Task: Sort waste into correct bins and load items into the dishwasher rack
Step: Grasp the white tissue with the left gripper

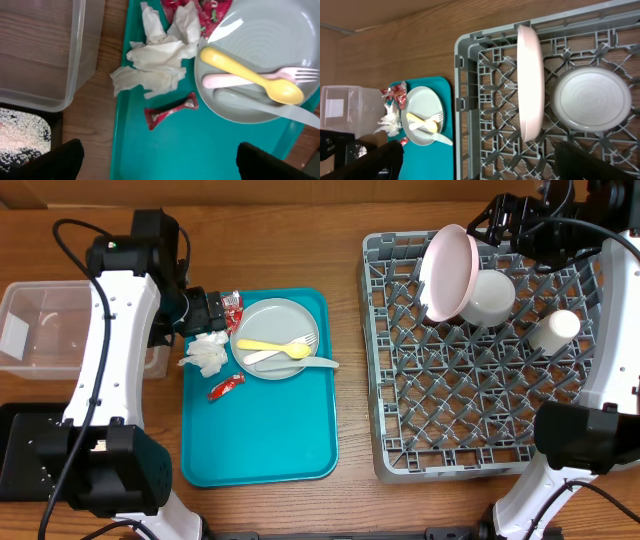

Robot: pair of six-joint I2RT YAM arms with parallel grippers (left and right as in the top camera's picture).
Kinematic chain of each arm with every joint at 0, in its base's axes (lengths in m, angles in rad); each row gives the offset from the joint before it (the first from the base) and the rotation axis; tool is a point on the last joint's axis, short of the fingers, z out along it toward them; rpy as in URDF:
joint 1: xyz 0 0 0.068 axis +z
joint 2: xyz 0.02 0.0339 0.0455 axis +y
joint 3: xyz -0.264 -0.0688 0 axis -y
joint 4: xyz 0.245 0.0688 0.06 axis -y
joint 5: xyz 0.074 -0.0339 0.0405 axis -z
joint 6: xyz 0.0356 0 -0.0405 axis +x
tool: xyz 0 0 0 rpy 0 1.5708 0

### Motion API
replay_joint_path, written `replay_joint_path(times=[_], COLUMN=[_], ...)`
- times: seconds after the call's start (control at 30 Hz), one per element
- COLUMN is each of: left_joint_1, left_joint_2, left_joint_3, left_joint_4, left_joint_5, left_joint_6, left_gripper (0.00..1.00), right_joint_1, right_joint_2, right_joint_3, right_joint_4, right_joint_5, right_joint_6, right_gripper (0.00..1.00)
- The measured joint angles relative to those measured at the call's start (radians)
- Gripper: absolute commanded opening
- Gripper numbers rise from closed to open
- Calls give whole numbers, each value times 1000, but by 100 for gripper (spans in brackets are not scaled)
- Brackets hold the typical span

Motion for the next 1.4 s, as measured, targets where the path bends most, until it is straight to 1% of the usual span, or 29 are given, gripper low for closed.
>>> replay_joint_path(times=[0.27,0.47,0.83,1.03,1.23,1.4], left_joint_1=[-3,-15,-15,-15,-15,-15], left_joint_2=[4,5,10,10,19,54], left_joint_3=[-210,-270,-347,-389,-404,-404], left_joint_4=[213,358,481,570,576,571], left_joint_5=[-26,-26,-41,-40,-26,-18], left_joint_6=[58,106,166,241,307,325], left_gripper=[100,100,100,100,99,94], right_joint_1=[-1,-1,-1,-1,-1,-1], right_joint_2=[0,0,0,0,0,0], right_joint_3=[0,0,0,0,0,0], right_joint_4=[1,0,0,1,0,0], right_joint_5=[3,2,3,2,3,2], right_joint_6=[0,0,0,-1,0,0], right_gripper=[100,100,100,100,100,100])
